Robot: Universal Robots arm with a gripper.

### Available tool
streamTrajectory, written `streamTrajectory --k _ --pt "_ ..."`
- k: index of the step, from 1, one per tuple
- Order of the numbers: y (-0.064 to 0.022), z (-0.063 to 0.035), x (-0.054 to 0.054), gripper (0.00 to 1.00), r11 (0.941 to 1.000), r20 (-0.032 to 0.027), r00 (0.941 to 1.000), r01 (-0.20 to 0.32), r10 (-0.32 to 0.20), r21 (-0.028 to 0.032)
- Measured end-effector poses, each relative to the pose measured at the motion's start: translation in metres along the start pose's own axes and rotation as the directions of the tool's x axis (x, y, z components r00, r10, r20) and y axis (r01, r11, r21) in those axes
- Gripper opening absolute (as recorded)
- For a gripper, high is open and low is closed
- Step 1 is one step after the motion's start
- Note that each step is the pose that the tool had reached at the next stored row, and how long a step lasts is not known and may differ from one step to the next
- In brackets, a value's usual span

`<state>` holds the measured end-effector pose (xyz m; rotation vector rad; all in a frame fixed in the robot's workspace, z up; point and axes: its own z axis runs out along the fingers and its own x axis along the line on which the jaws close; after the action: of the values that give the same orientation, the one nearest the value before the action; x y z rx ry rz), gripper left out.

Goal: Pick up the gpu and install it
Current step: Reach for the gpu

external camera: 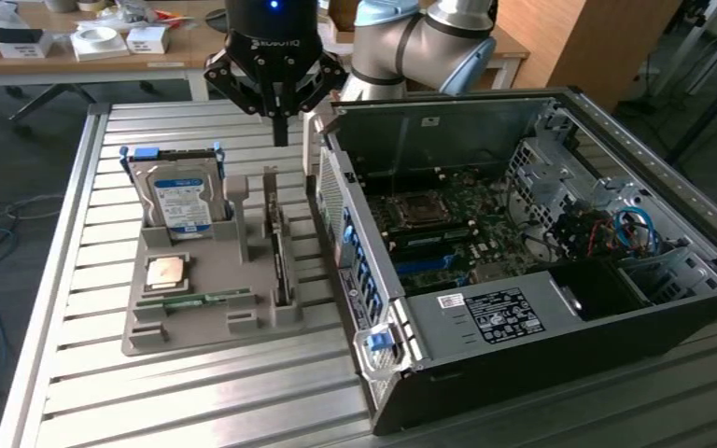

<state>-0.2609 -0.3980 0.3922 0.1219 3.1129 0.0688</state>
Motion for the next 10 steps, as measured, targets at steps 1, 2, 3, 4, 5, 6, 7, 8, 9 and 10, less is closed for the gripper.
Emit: streamTrajectory --k 1,2,3,4,5,6,7,8,9,10 --pt "0.0 0.0 0.0 0.11 1.0 0.0 1.0 0.0 0.0 0.0" --pt "0.0 0.0 0.0 0.11 1.0 0.0 1.0 0.0 0.0 0.0" --pt "0.0 0.0 0.0 0.11 1.0 0.0 1.0 0.0 0.0 0.0" --pt "0.0 0.0 0.0 0.11 1.0 0.0001 1.0 0.0 0.0 0.0" --pt "0.0 0.0 0.0 0.11 1.0 0.0001 1.0 0.0 0.0 0.0" --pt "0.0 0.0 0.0 0.11 1.0 0.0 1.0 0.0 0.0 0.0" --pt "0.0 0.0 0.0 0.11 1.0 0.0001 1.0 0.0 0.0 0.0" --pt "0.0 0.0 0.0 0.11 1.0 0.0 1.0 0.0 0.0 0.0" --pt "0.0 0.0 0.0 0.11 1.0 0.0001 1.0 0.0 0.0 0.0" --pt "-0.0004 0.0 0.0 0.11 1.0 0.0 1.0 0.0 0.0 -0.0001"
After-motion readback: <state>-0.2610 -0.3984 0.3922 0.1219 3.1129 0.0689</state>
